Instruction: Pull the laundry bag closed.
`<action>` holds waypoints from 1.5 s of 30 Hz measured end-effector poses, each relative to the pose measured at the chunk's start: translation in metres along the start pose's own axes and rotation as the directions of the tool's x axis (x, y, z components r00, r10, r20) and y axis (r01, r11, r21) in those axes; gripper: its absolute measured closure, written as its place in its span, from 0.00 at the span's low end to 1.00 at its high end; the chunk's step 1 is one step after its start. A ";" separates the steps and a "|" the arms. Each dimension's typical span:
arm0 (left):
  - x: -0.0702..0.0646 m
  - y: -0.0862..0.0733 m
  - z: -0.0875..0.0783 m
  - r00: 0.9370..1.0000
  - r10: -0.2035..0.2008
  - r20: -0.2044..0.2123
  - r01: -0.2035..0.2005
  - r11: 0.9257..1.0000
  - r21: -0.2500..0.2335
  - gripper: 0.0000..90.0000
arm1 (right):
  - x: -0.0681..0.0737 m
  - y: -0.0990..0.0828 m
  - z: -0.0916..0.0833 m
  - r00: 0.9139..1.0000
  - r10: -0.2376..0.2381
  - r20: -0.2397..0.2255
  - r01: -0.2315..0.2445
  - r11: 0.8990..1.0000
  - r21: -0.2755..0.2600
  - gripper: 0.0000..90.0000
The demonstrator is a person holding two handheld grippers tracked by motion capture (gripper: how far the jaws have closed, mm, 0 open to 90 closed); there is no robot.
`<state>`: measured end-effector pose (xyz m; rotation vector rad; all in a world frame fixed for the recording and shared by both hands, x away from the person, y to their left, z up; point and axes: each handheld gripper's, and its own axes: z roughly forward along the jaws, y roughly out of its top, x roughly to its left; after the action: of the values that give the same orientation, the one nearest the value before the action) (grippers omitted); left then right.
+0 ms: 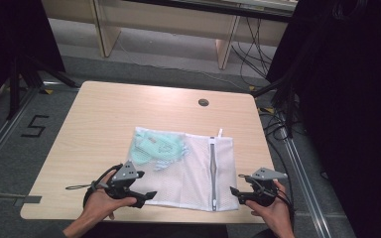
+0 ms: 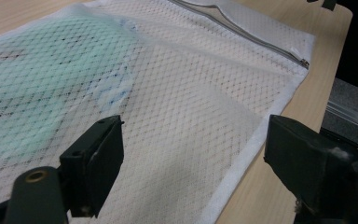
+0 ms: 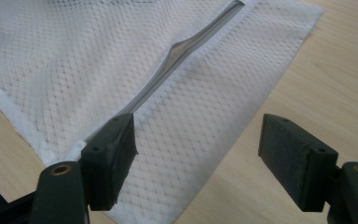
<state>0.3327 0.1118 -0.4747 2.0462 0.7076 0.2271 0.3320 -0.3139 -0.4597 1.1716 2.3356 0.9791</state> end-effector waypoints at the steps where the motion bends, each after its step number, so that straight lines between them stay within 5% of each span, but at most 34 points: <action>1: 0.000 0.000 0.000 1.000 0.000 0.000 0.000 1.000 -0.001 0.21 | 0.000 0.000 0.000 1.000 0.000 0.000 0.000 1.000 0.000 0.31; 4: -0.001 0.000 0.000 1.000 0.002 -0.008 -0.002 1.000 -0.004 0.21 | 0.004 0.001 -0.001 0.999 0.034 -0.007 -0.034 0.999 0.002 0.31; 7: -0.002 0.000 0.000 1.000 0.002 -0.005 -0.002 1.000 -0.006 0.21 | 0.002 0.001 0.000 1.000 -0.005 -0.002 0.005 1.000 -0.009 0.31; 8: -0.004 0.000 0.000 1.000 -0.028 -0.005 0.028 1.000 -0.006 0.21 | 0.002 0.001 0.000 1.000 -0.007 -0.006 0.007 1.000 -0.006 0.31; 10: -0.002 0.000 0.000 1.000 -0.003 0.014 0.003 1.000 0.005 0.21 | 0.002 0.001 0.000 1.000 -0.010 -0.011 0.010 1.000 -0.008 0.31; 12: -0.003 0.000 0.000 1.000 -0.014 0.016 0.014 1.000 -0.004 0.21 | 0.006 0.001 0.000 0.999 0.034 -0.024 -0.034 0.999 0.011 0.31; 13: -0.004 0.000 0.000 1.000 -0.015 0.021 0.016 1.000 -0.005 0.21 | 0.002 0.001 0.001 0.999 -0.024 -0.028 0.024 1.000 0.008 0.31; 15: -0.004 0.001 0.001 1.000 -0.005 0.026 0.005 1.000 -0.006 0.21 | 0.003 0.000 0.001 0.999 -0.026 -0.025 0.026 1.000 -0.002 0.31; 16: -0.004 0.001 0.001 1.000 -0.005 0.026 0.005 1.000 -0.006 0.21 | 0.006 0.001 0.001 0.999 0.013 -0.038 -0.013 1.000 0.003 0.31; 17: -0.006 0.001 0.001 0.999 -0.030 0.029 0.031 1.000 -0.006 0.21 | 0.004 0.001 0.001 0.999 -0.015 -0.040 0.015 1.000 0.005 0.31; 19: -0.005 0.002 0.002 0.998 -0.005 0.058 0.005 1.000 -0.002 0.21 | 0.004 0.001 0.002 0.999 -0.027 -0.043 0.027 1.000 -0.009 0.31; 22: -0.008 0.003 0.004 0.991 -0.061 0.121 0.063 0.998 -0.012 0.21 | 0.005 0.001 0.002 0.998 -0.022 -0.055 0.022 1.000 -0.001 0.31; 28: -0.014 0.007 0.014 0.992 -0.030 0.126 0.031 0.999 -0.012 0.21 | 0.008 0.004 0.003 0.996 -0.030 -0.089 0.030 1.000 0.003 0.34; 32: -0.022 0.011 0.025 0.990 0.033 0.136 -0.033 0.999 -0.002 0.24 | 0.011 0.004 0.003 0.994 -0.035 -0.101 0.035 0.999 0.003 0.36; 37: -0.032 0.017 0.039 0.982 0.082 0.169 -0.086 0.996 0.019 0.25 | 0.011 0.005 0.004 0.992 -0.056 -0.115 0.057 0.998 0.000 0.38; 40: -0.041 0.019 0.052 0.971 0.142 0.194 -0.149 0.989 0.022 0.28 | 0.016 0.004 0.005 0.988 -0.060 -0.141 0.062 0.998 0.014 0.42; 45: -0.047 0.021 0.064 0.961 0.164 0.221 -0.176 0.984 0.035 0.31 | 0.019 0.005 0.008 0.981 -0.089 -0.171 0.095 0.995 0.032 0.45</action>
<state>0.3295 0.0304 -0.4877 2.1458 0.4065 0.0798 0.3278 -0.2934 -0.4618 1.0200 2.5276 1.0406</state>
